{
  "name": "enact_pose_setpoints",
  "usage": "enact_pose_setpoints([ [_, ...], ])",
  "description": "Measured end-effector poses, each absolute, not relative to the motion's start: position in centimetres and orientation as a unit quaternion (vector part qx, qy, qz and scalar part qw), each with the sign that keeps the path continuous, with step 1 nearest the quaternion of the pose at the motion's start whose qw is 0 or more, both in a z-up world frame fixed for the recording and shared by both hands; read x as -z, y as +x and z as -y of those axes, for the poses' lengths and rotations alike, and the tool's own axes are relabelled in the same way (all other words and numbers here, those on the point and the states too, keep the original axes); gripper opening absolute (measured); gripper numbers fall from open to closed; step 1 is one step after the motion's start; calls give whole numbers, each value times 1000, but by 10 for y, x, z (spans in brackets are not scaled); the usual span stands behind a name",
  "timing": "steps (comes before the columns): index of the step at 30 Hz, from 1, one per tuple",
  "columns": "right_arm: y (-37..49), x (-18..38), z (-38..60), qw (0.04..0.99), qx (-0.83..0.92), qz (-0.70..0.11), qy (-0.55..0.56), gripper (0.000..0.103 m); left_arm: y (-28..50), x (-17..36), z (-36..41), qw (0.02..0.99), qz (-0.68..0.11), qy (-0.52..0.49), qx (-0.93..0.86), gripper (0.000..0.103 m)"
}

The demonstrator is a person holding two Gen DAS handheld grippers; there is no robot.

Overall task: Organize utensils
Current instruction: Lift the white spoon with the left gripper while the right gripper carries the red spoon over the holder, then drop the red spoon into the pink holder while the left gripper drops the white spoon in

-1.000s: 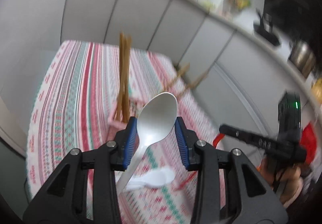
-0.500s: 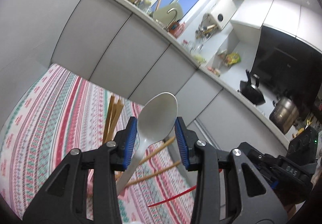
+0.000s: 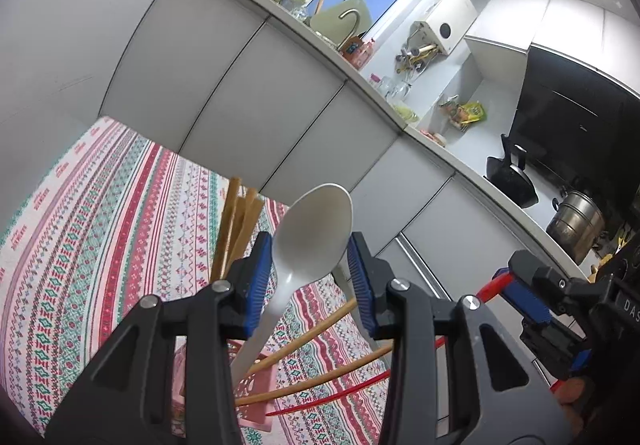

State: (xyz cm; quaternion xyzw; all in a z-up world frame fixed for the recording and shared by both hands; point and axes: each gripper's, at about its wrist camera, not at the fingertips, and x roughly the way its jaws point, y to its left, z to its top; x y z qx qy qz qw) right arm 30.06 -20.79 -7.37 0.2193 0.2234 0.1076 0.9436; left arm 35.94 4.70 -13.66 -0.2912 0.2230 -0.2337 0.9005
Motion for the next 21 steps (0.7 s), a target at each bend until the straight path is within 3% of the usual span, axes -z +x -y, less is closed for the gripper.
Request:
enact_pose_setpoints([
  [21, 323, 92, 189, 950, -97, -230, 187, 25, 351, 142, -53, 905, -271, -267, 192, 40],
])
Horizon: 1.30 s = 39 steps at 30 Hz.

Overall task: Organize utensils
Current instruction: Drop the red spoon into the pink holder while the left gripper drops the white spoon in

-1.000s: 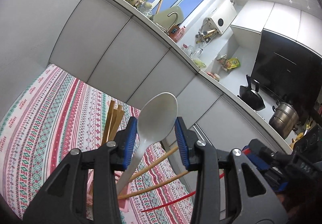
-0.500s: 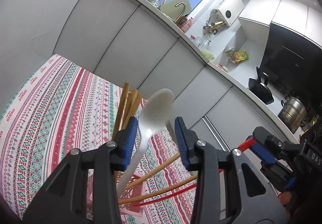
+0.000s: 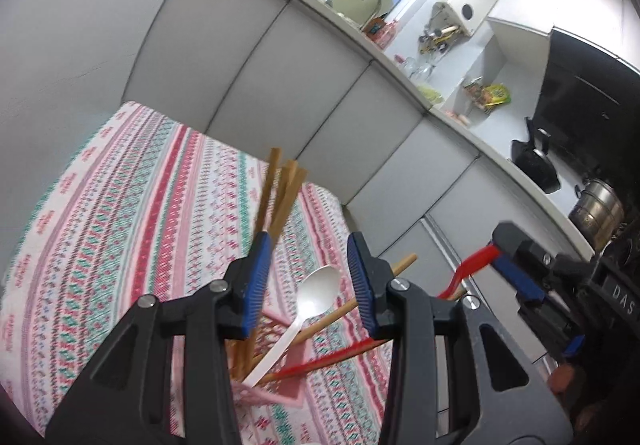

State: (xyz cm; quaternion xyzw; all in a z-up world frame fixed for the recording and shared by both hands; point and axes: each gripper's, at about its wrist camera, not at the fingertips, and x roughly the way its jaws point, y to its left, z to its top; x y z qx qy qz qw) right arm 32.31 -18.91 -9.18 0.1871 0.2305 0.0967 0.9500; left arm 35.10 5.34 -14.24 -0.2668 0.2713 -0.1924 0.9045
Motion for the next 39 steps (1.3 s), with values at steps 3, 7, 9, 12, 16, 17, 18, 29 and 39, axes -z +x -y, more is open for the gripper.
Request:
enact_pose_setpoints([
  [3, 330, 96, 184, 949, -101, -232, 187, 25, 347, 142, -61, 904, -288, -265, 173, 40],
  [7, 341, 107, 177, 945, -107, -244, 190, 25, 341, 140, -69, 907, -306, -249, 147, 40],
  [9, 345, 112, 173, 944, -107, -251, 188, 25, 340, 141, -72, 906, -320, -239, 136, 40],
  [12, 351, 121, 165, 942, -105, -263, 179, 26, 338, 142, -75, 905, -340, -224, 122, 40],
  [16, 356, 128, 154, 944, -96, -279, 150, 26, 335, 146, -76, 903, -364, -203, 109, 40],
  [17, 357, 130, 151, 943, -96, -284, 144, 26, 335, 146, -76, 901, -368, -201, 107, 41],
  [18, 358, 133, 148, 942, -97, -290, 137, 26, 335, 147, -77, 900, -372, -200, 104, 42],
  [29, 339, 124, 154, 940, -105, -304, 113, 42, 329, 149, -79, 888, -414, -179, 93, 59],
  [39, 299, 117, 181, 929, -89, -347, 93, 60, 307, 149, -73, 883, -443, -126, 86, 78],
])
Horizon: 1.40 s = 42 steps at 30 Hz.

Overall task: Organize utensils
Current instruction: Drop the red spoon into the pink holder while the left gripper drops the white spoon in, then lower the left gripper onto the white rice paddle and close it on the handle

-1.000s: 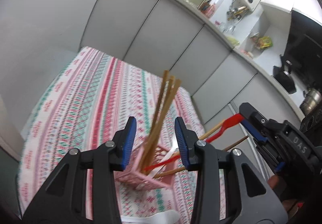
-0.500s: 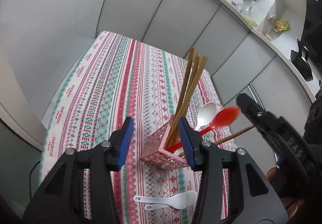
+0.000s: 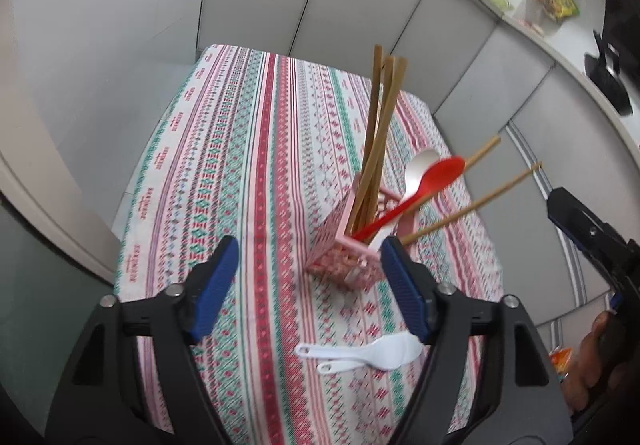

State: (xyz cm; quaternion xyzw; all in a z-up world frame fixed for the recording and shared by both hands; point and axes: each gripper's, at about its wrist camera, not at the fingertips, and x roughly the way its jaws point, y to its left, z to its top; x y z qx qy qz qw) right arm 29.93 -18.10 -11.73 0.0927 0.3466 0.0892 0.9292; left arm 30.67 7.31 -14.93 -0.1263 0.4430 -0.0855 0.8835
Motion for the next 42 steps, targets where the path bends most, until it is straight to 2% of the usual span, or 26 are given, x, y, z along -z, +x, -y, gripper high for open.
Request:
enact_pose_setpoints([
  [3, 290, 123, 191, 921, -80, -368, 95, 64, 297, 151, -69, 883, -450, -103, 85, 82],
  [9, 279, 144, 210, 897, -67, -421, 112, 73, 283, 159, -54, 885, -454, -55, 84, 85],
  [22, 267, 207, 252, 837, -24, -530, 132, 74, 272, 192, -27, 859, -498, 21, 118, 85],
  [31, 268, 243, 270, 794, -4, -585, 163, 74, 275, 236, 11, 817, -543, 82, 176, 85],
  [37, 265, 250, 272, 790, -13, -591, 163, 74, 267, 257, 51, 797, -505, 201, 263, 85],
  [42, 264, 256, 280, 785, -10, -599, 161, 74, 273, 270, 66, 770, -508, 229, 311, 85],
])
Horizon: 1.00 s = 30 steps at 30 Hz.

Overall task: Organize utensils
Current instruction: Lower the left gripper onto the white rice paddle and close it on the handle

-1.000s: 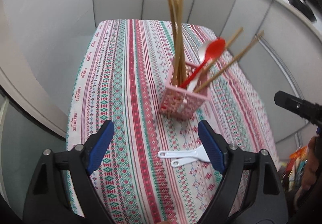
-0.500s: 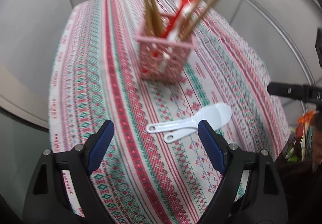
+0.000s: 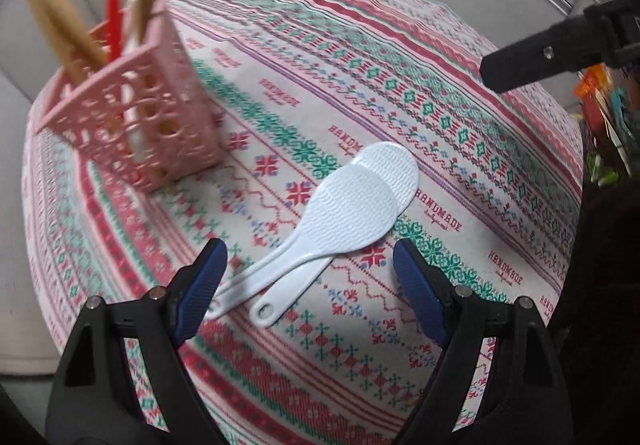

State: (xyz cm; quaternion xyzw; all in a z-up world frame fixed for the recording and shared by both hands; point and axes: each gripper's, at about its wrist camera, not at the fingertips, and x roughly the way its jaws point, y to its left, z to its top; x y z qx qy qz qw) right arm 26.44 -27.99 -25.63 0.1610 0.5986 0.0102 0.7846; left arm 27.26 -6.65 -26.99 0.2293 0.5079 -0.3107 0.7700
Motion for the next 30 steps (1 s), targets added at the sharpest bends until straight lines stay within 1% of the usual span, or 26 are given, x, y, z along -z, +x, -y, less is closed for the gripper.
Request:
enact_pose_setpoints([
  [5, 264, 264, 290, 777, -1, -610, 154, 74, 279, 275, 81, 754, -510, 240, 336, 83],
  [6, 264, 265, 291, 775, -1, -614, 151, 74, 280, 277, 86, 750, -510, 242, 344, 80],
  [8, 264, 269, 292, 771, -3, -620, 145, 74, 279, 279, 94, 744, -507, 252, 355, 76],
  [9, 264, 271, 293, 769, -6, -623, 143, 74, 278, 280, 99, 741, -506, 259, 359, 72],
  [10, 264, 272, 293, 767, -8, -626, 143, 74, 277, 282, 103, 737, -506, 263, 362, 64],
  [13, 265, 278, 292, 758, -17, -635, 147, 74, 275, 282, 109, 734, -503, 269, 369, 56],
  [19, 270, 292, 289, 745, -29, -646, 165, 74, 274, 279, 102, 740, -501, 267, 361, 56],
  [23, 274, 297, 287, 740, -35, -646, 184, 74, 271, 267, 86, 755, -494, 251, 350, 55],
  [29, 284, 305, 271, 734, -63, -643, 208, 65, 272, 239, 56, 791, -492, 169, 322, 55],
  [30, 287, 308, 266, 731, -74, -643, 215, 61, 272, 236, 53, 794, -493, 156, 319, 55],
])
